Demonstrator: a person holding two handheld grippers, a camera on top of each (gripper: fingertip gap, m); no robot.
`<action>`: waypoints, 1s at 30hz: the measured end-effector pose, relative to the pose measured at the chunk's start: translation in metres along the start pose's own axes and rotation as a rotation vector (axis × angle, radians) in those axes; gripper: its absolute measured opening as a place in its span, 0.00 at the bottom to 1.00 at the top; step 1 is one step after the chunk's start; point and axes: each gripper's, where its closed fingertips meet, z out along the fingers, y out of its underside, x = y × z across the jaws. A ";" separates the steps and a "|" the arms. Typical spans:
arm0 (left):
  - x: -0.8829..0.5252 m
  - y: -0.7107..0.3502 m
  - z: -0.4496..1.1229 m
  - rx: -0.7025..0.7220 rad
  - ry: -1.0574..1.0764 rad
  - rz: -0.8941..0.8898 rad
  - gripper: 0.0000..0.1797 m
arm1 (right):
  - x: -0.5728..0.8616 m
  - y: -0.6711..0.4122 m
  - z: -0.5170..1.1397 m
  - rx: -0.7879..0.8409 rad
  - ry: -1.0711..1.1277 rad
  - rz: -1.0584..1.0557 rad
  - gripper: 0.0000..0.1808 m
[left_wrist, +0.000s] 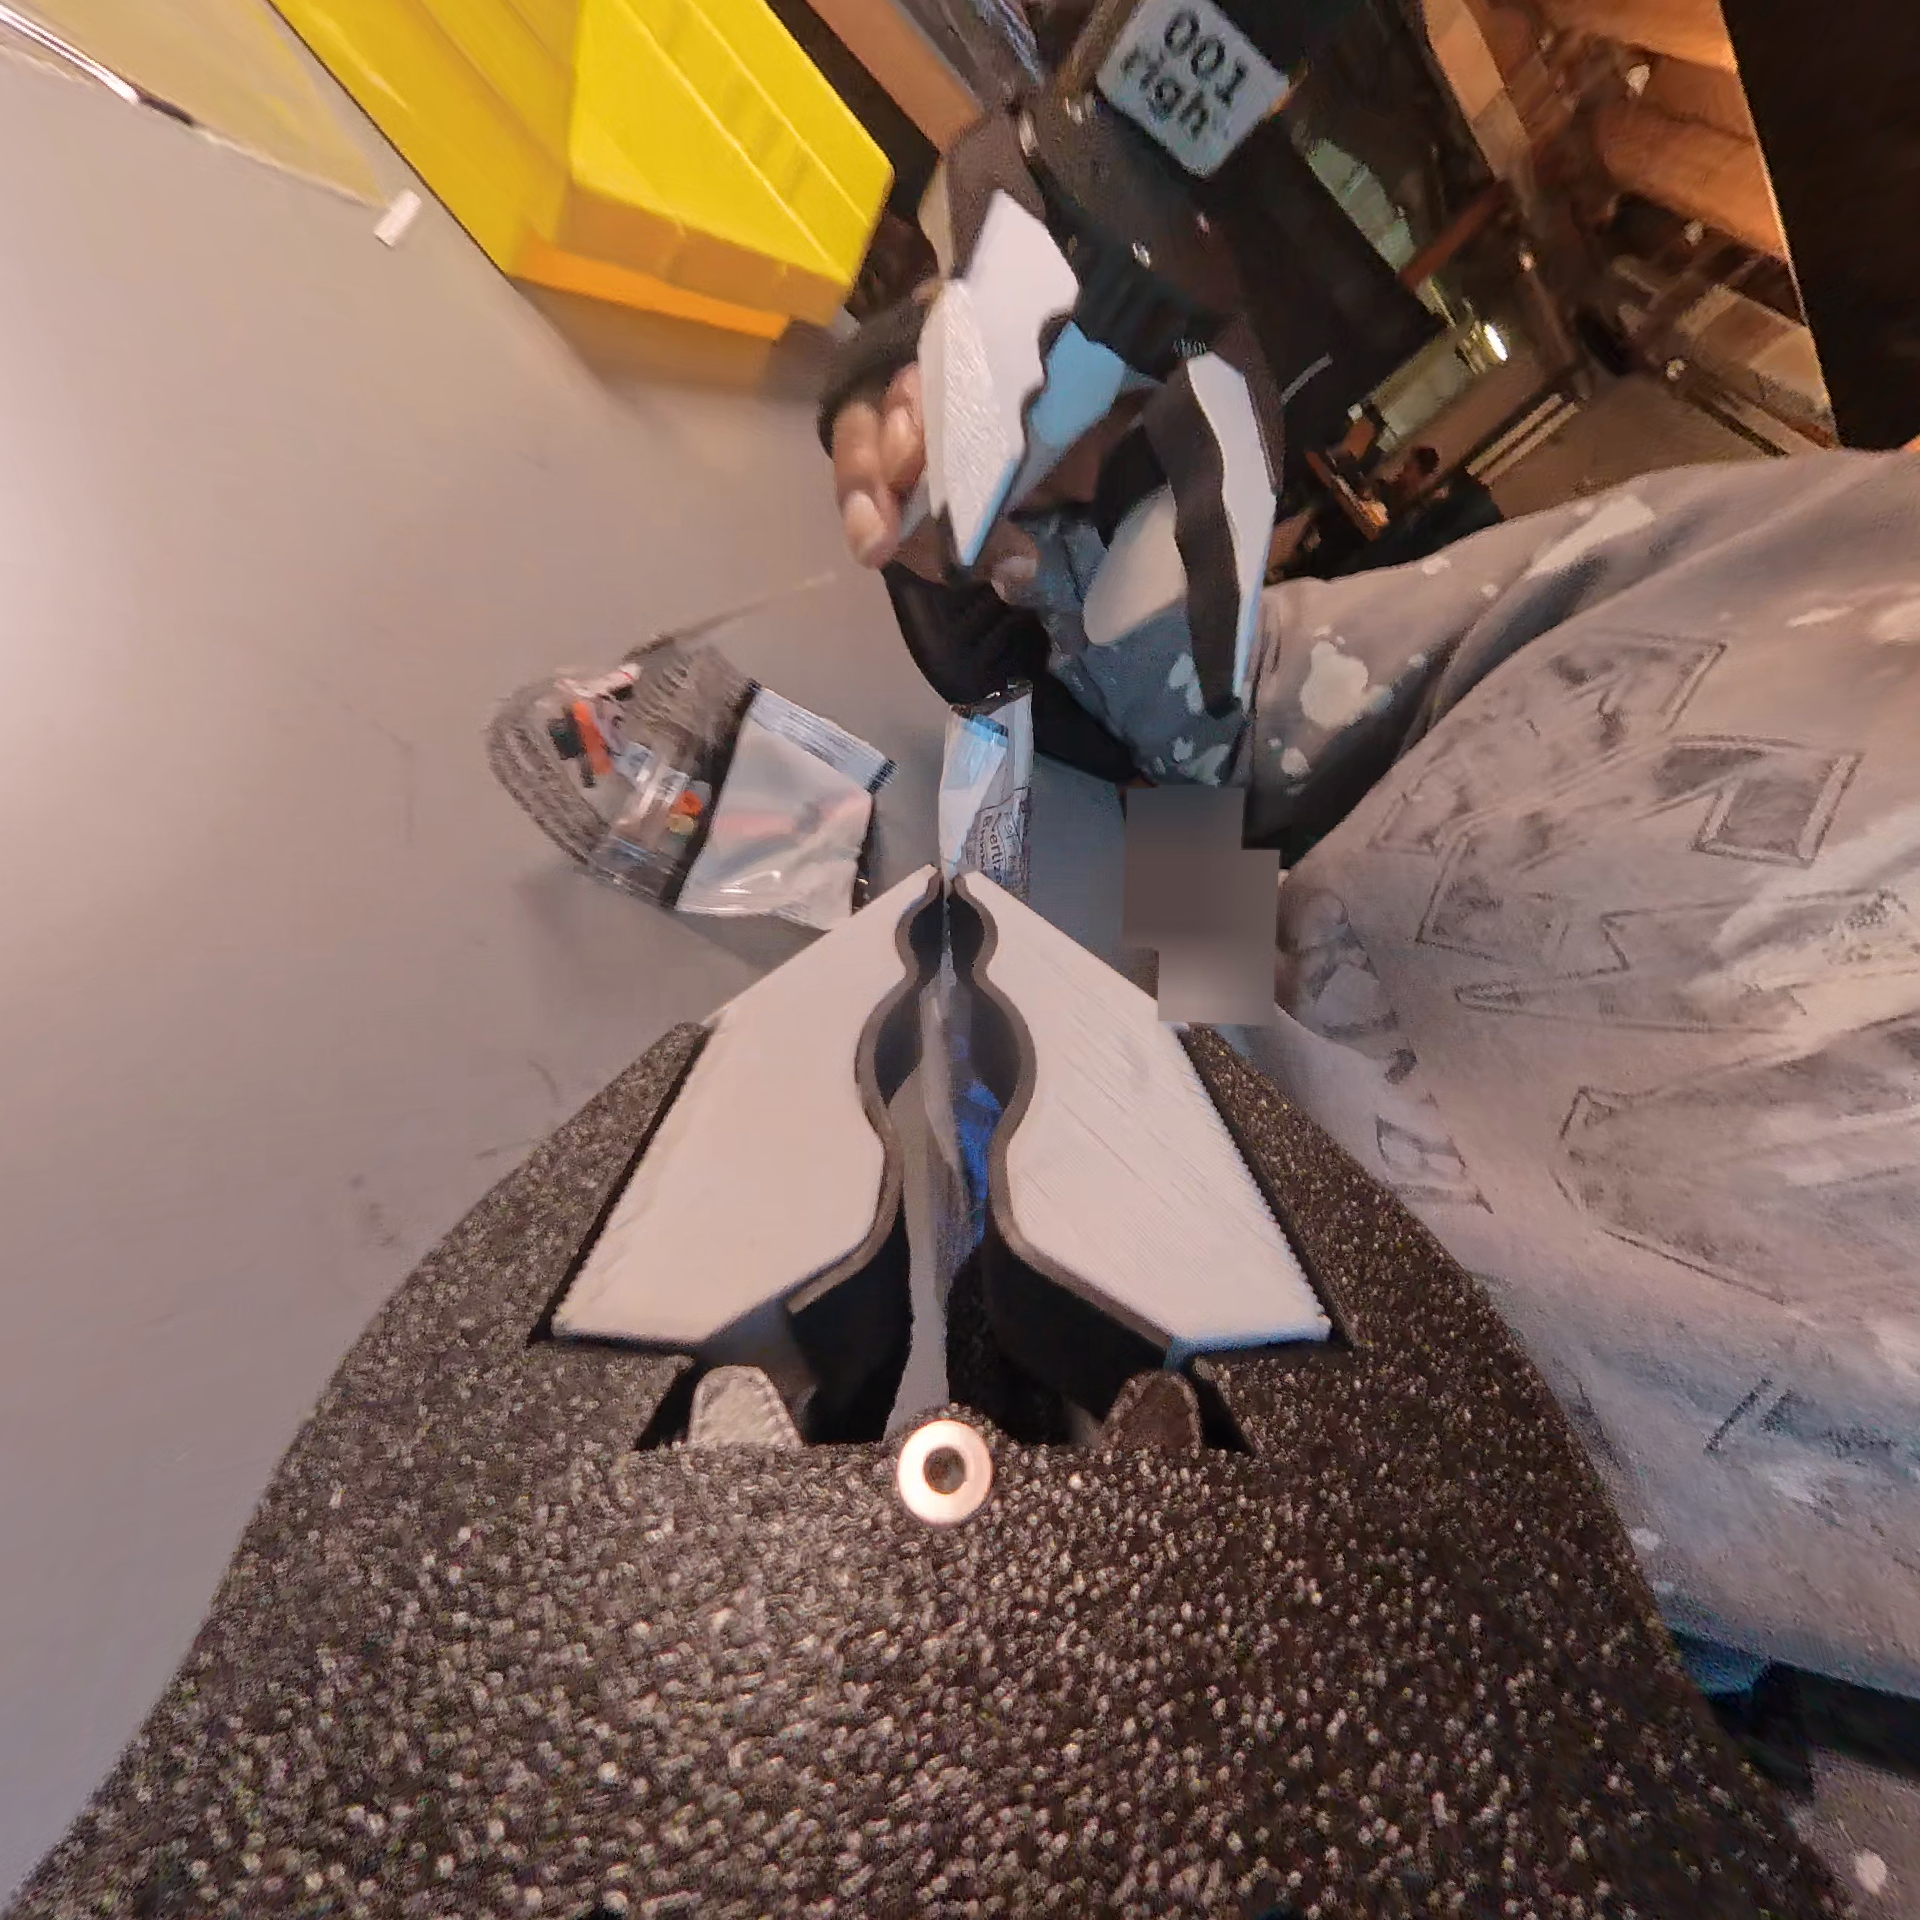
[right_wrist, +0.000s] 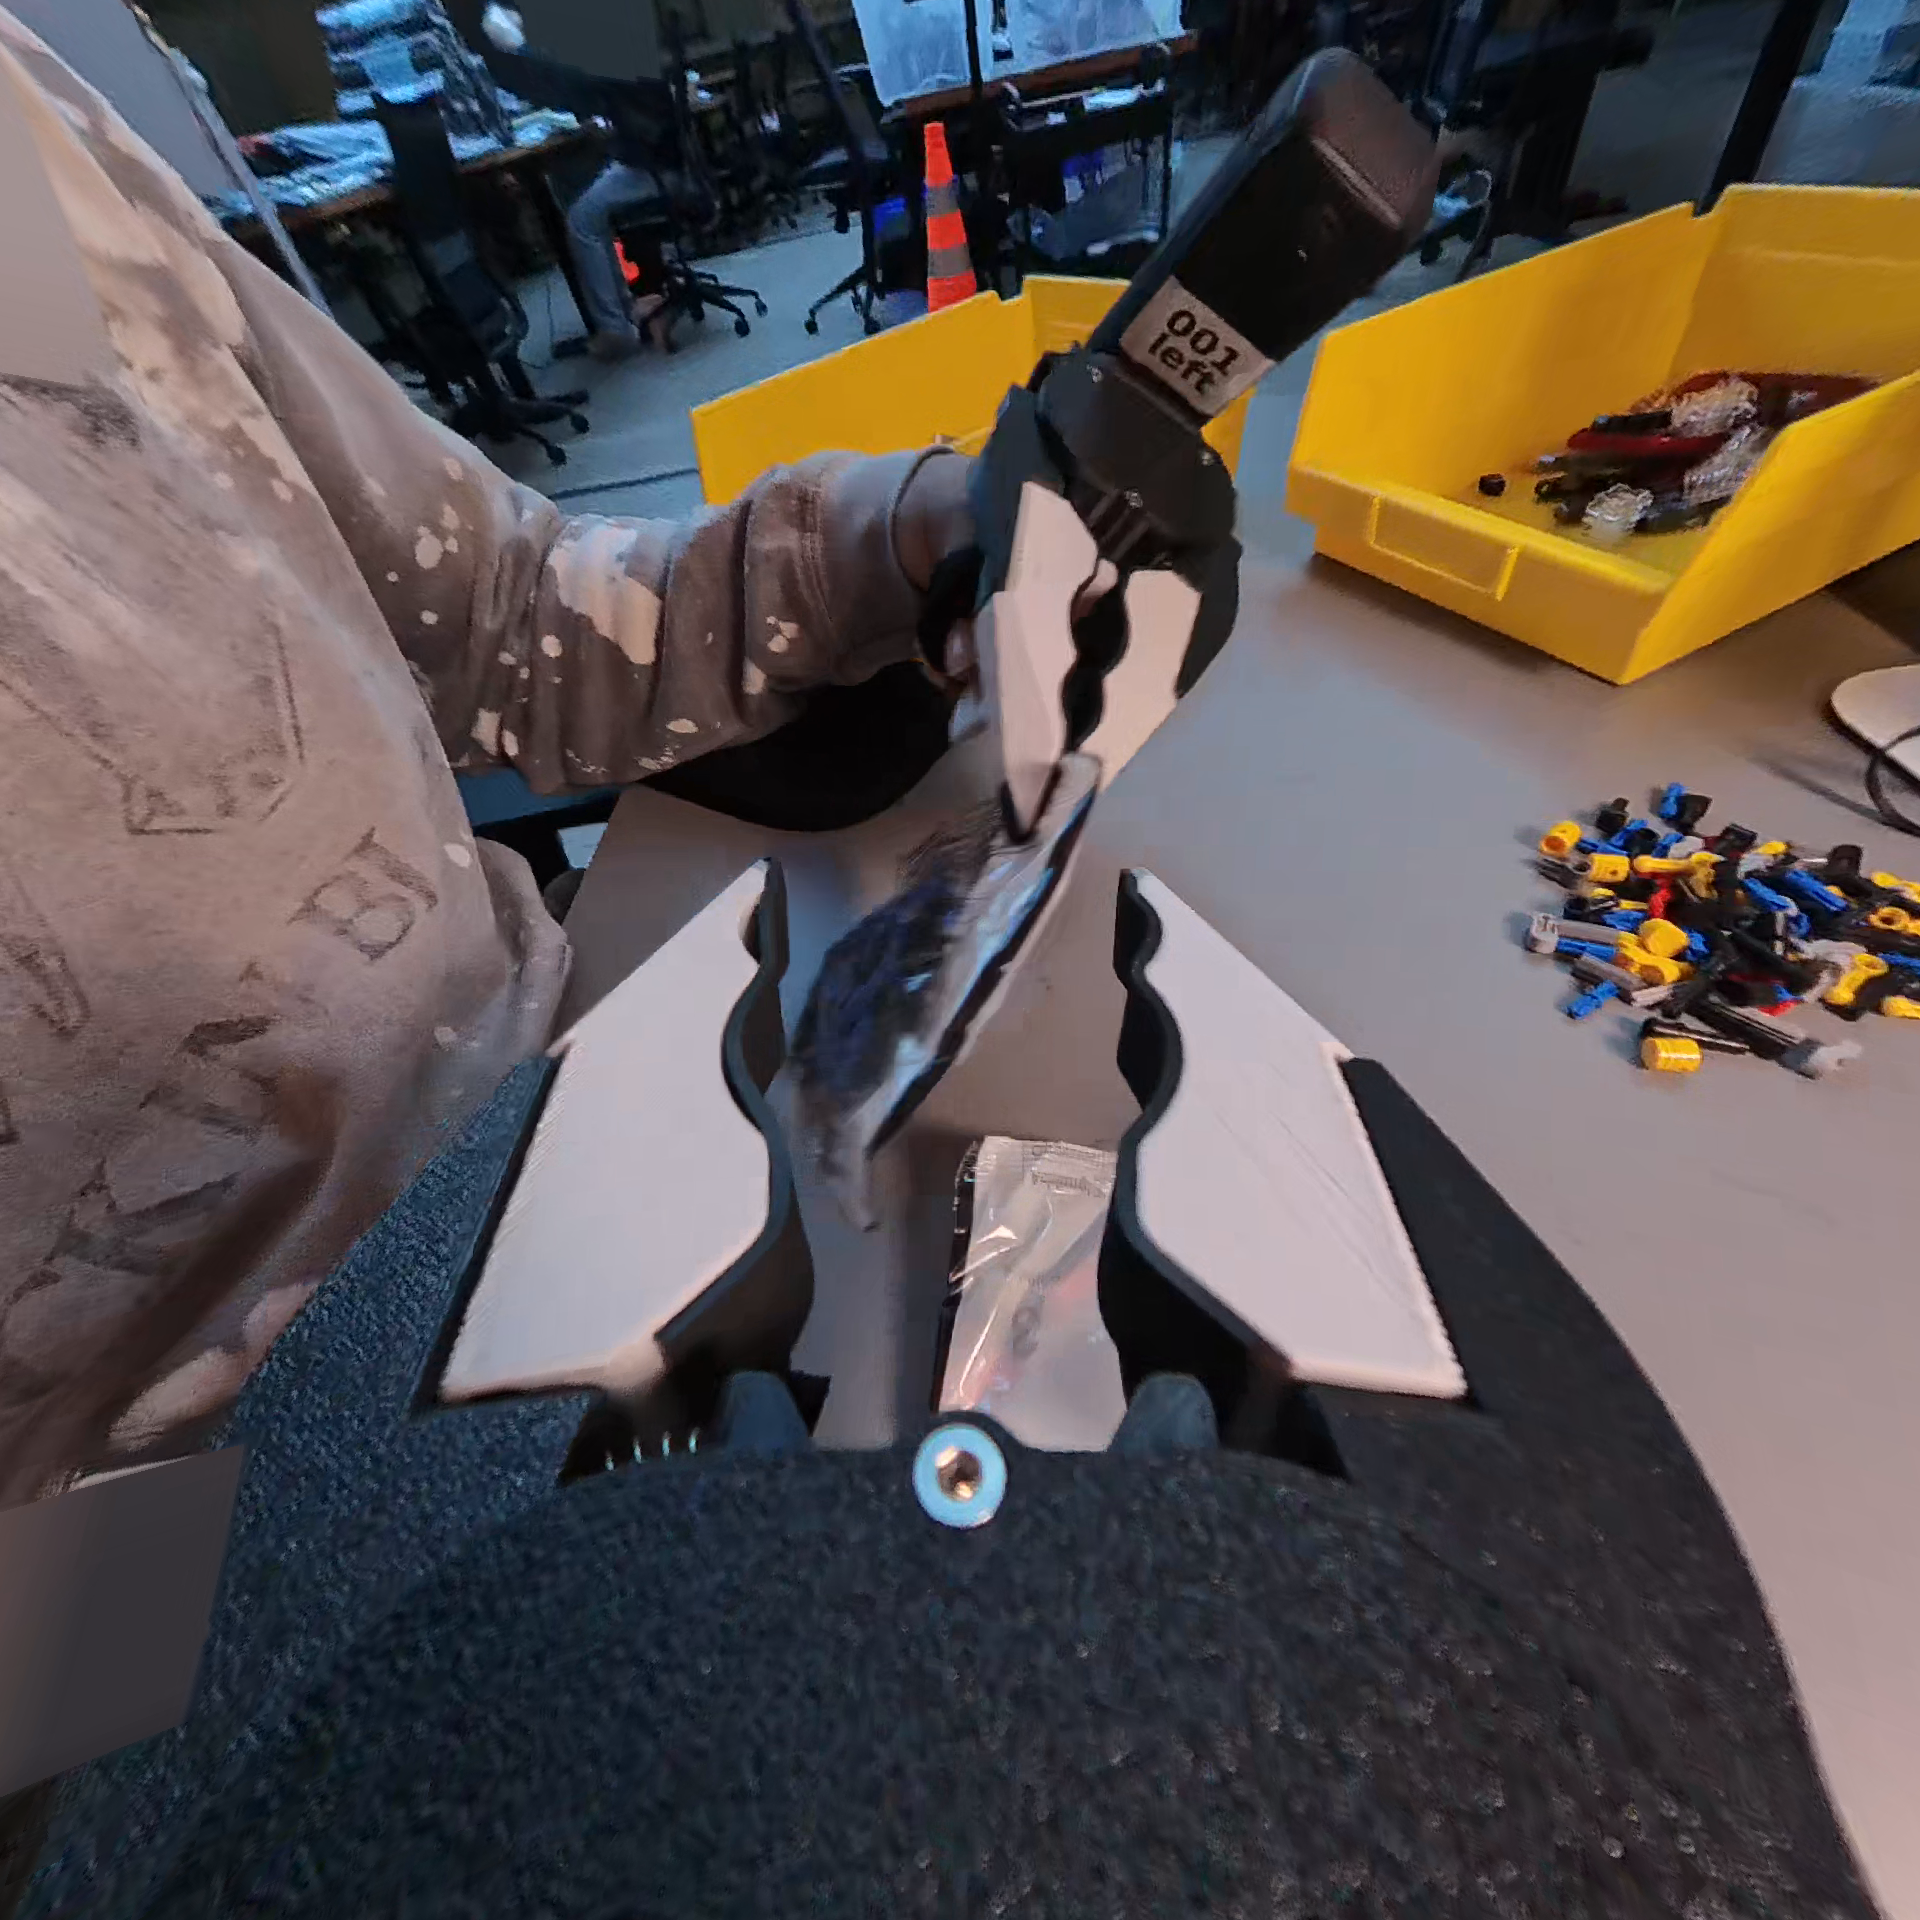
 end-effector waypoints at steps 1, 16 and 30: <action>0.002 0.007 0.009 -0.041 0.019 0.004 0.00 | 0.005 0.005 0.006 -0.045 0.042 -0.020 0.32; -0.008 0.001 0.031 -0.009 -0.074 0.145 0.03 | 0.019 0.031 0.023 -0.058 0.045 0.187 0.00; -0.006 0.018 0.049 -0.076 -0.009 0.070 0.00 | 0.003 0.059 0.020 -0.230 0.030 -0.207 0.00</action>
